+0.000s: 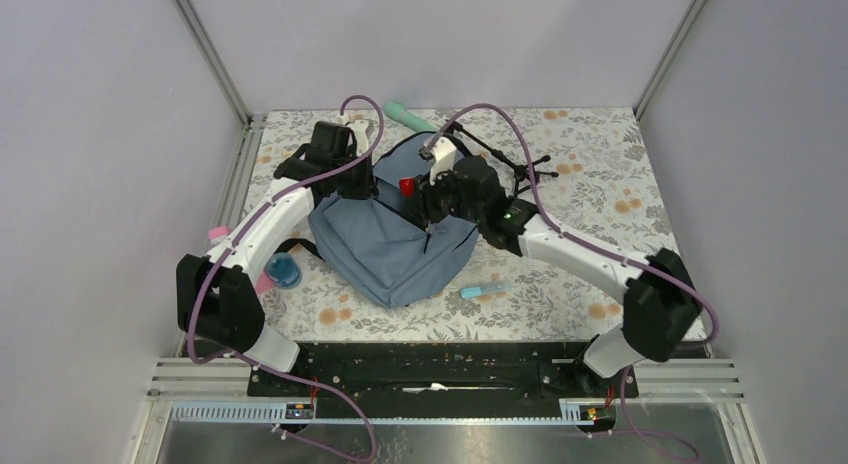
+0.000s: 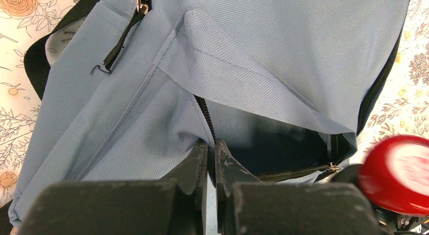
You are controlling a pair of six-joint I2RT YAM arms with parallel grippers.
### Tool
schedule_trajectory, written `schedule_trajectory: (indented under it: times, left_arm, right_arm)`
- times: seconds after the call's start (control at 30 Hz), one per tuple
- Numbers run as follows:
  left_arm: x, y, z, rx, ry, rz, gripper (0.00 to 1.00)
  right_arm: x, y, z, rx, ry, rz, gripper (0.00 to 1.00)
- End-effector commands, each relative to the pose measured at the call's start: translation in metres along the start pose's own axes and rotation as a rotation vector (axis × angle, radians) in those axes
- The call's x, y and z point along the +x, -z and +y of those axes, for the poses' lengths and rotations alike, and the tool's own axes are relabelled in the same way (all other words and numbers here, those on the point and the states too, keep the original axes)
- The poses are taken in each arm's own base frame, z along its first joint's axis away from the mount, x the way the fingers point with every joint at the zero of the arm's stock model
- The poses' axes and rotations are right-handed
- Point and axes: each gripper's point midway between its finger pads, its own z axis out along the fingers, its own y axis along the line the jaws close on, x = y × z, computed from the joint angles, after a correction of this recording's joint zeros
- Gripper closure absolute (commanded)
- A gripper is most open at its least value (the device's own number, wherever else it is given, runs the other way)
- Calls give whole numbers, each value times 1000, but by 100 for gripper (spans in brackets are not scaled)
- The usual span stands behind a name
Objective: Pack the student bag
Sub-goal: Place the personal item in the student bag.
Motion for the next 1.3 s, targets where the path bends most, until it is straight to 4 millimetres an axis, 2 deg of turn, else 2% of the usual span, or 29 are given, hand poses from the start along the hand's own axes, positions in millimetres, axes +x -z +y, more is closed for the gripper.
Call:
schedule_trajectory:
  times: [0.0,0.1,0.23,0.3,0.5,0.7,0.9,1.03,1.07,1.1,1.27]
  left_arm:
    - [-28,25,-23,89,-40,-102,100]
    - [-29,25,-23,89,-39,-103,100]
    - [-28,26,-23,93,-40,-103,100]
    - [-28,26,-22,89,-38,-103,100]
    - [-30,27,-22,86,-41,-110,100]
    - [-28,26,-25,100,-40,-101,100]
    - [-30,29,-23,89,-42,-113,100]
    - [-30,28,-23,89,-43,-111,100]
    - [-29,28,-23,89,-42,-111,100]
    - [-29,28,-23,90,-43,-110,100]
    - [-30,29,-22,84,-45,-115,100]
  right_arm:
    - [-32,-27,10,-66,147,-79,91]
    - [-31,-44,1,-42,222,-55,91]
    - [-19,-65,-14,4,284,0,93]
    - [-9,-69,-18,6,294,47,94]
    - [22,-58,-4,-79,227,128,94]
    - [43,-42,16,-196,170,232,93]
    - [46,-45,27,-279,123,296,88]
    - [41,-50,30,-293,89,271,78]
    - [40,-51,28,-291,88,263,72]
    - [38,-52,27,-285,64,258,62]
    - [32,-52,18,-251,23,216,40]
